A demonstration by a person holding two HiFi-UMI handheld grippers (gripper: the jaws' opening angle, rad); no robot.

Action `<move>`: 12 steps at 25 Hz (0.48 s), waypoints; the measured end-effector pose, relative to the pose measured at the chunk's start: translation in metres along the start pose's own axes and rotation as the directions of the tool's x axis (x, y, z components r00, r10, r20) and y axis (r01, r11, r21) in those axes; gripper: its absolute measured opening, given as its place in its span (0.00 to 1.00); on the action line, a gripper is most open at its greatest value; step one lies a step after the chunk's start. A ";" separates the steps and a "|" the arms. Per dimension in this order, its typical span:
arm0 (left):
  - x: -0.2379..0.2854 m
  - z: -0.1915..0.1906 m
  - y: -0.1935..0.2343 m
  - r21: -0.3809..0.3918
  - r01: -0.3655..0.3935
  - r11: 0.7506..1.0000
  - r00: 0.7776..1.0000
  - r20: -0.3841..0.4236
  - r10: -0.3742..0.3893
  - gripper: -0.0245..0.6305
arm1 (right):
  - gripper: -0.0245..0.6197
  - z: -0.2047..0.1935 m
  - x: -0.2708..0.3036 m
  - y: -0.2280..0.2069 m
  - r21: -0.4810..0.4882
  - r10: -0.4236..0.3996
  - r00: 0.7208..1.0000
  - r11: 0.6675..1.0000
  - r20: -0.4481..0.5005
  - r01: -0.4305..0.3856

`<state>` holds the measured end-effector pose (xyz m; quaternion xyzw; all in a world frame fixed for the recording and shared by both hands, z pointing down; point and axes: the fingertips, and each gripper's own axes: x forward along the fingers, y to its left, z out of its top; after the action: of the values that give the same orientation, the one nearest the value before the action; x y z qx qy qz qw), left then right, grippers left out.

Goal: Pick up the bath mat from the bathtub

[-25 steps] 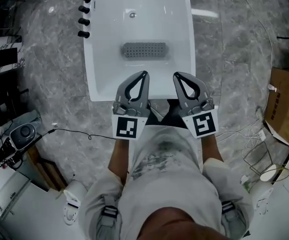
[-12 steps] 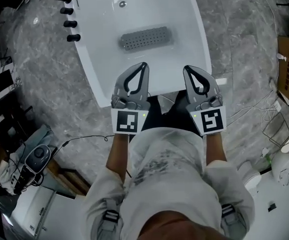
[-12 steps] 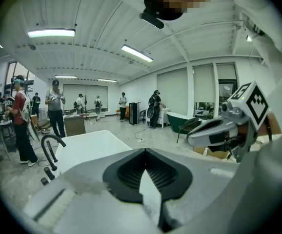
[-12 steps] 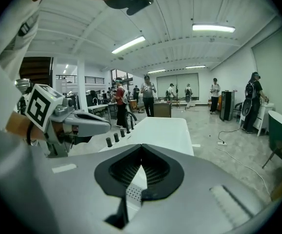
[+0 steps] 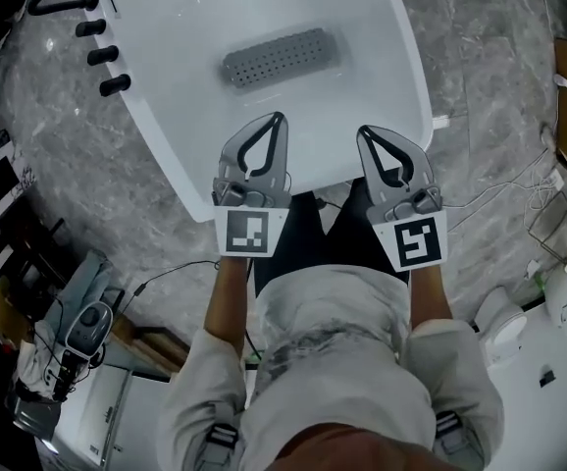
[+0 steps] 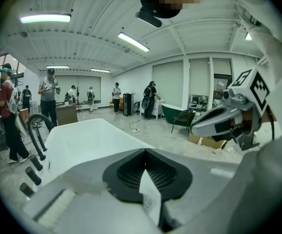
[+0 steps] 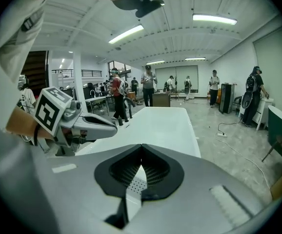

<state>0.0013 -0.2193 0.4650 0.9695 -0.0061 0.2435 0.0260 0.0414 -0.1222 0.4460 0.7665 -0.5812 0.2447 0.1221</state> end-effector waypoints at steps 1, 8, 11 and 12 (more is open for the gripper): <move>0.005 -0.007 0.002 0.005 0.005 1.000 1.000 -0.005 -0.005 0.04 | 0.04 -0.004 0.006 0.000 -0.001 0.004 1.000 1.000 -0.003 -0.004; 0.045 -0.060 0.018 0.037 0.040 0.999 0.997 -0.062 -0.037 0.05 | 0.04 -0.034 0.042 -0.006 0.001 0.033 0.998 0.999 -0.047 -0.033; 0.066 -0.081 0.021 0.076 0.060 0.995 0.996 -0.070 -0.055 0.05 | 0.04 -0.048 0.057 -0.009 0.001 0.046 0.997 0.999 -0.066 -0.046; 0.072 -0.087 0.021 0.089 0.067 0.994 0.996 -0.072 -0.061 0.05 | 0.04 -0.052 0.061 -0.010 -0.002 0.052 0.996 0.999 -0.069 -0.052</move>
<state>0.0228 -0.2357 0.5768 0.9603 0.0369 0.2762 -0.0105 0.0512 -0.1455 0.5232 0.7419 -0.5969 0.2732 0.1371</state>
